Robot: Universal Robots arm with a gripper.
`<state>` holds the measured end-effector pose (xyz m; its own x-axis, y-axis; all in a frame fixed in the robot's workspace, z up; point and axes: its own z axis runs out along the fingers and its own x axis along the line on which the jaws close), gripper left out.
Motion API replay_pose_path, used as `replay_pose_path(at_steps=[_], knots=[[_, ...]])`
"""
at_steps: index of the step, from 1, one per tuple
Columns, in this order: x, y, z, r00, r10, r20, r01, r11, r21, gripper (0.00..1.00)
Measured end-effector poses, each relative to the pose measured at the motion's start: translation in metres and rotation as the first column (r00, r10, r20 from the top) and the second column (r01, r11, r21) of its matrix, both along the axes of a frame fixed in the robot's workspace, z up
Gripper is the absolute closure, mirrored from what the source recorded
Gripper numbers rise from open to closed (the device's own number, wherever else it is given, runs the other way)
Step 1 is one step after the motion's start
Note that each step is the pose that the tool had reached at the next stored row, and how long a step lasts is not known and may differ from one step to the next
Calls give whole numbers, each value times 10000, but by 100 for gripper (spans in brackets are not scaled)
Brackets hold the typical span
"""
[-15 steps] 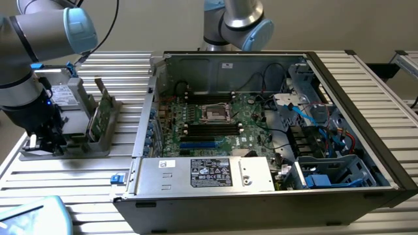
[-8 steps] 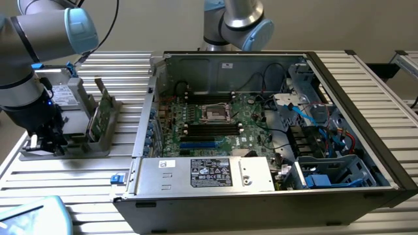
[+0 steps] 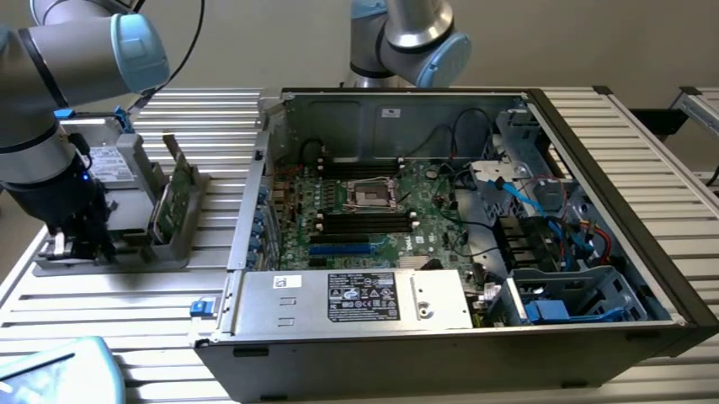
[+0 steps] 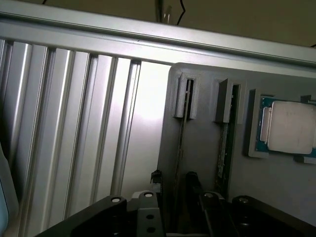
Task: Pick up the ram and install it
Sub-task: 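Pick up the ram and move it above insertion slot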
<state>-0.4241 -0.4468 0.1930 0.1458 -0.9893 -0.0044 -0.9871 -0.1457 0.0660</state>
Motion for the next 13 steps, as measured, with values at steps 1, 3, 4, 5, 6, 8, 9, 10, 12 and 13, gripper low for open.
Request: replay_pose_path(at_steps=[1,3,4,5,6,8,9,10,12,13], knots=[[0,0,0,10000,0,0,0,10000,0,72],[0,0,0,10000,0,0,0,10000,-1,84],[0,0,0,10000,0,0,0,10000,-1,84],[0,0,0,10000,0,-1,0,10000,0,85],[0,0,0,10000,0,-1,0,10000,0,85],[0,0,0,10000,0,-1,0,10000,0,85],[0,0,0,10000,0,-2,0,10000,0,85],[0,0,0,10000,0,-2,0,10000,0,85],[0,0,0,10000,0,-3,0,10000,0,85],[0,0,0,10000,1,-3,-1,10000,0,85]])
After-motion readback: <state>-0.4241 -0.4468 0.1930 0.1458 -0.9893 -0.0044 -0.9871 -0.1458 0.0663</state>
